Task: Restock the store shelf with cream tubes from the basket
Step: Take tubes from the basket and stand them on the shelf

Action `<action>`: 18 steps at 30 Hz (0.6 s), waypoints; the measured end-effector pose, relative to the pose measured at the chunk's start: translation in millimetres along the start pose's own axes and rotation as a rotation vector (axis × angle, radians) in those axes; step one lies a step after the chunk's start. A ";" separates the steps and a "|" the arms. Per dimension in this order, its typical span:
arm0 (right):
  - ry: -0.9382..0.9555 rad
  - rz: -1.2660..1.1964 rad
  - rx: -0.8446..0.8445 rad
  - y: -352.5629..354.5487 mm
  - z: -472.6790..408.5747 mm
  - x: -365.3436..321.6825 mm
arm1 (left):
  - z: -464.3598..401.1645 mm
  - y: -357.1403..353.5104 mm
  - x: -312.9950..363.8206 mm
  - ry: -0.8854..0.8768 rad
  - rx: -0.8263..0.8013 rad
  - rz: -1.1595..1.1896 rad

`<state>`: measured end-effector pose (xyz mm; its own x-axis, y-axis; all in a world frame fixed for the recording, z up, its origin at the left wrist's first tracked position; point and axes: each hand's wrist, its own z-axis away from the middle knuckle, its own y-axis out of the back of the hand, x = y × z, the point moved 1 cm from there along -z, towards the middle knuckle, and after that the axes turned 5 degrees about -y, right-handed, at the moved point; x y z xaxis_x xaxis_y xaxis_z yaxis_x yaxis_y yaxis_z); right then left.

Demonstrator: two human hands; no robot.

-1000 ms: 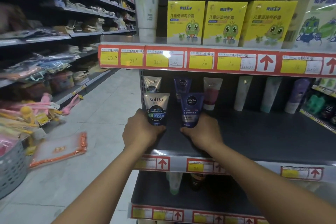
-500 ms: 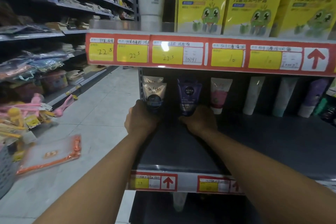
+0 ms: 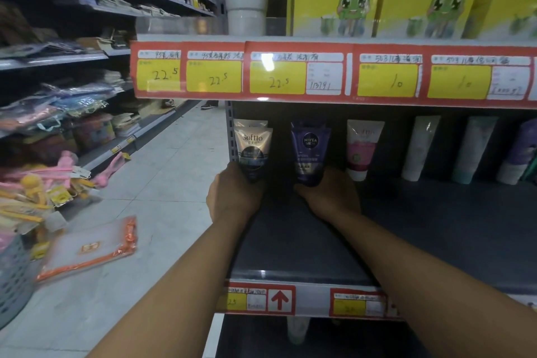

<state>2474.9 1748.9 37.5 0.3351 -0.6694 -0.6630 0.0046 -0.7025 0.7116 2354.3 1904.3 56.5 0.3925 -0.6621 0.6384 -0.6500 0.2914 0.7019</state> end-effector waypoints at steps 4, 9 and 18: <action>0.006 0.001 -0.008 -1.9 -1.7 0.8 | -0.9 -2.1 -0.2 -0.008 0.012 -0.011; 0.008 0.015 -0.008 -3.1 -2.8 0.5 | -3.4 -4.2 -1.8 -0.013 0.018 -0.033; -0.013 0.028 -0.023 -3.5 -4.0 0.6 | -6.1 -5.3 -1.9 -0.013 0.008 -0.046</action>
<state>2478.8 1751.9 35.5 0.3235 -0.6919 -0.6454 0.0169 -0.6778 0.7351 2361.0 1908.2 53.5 0.4132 -0.6838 0.6015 -0.6371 0.2549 0.7274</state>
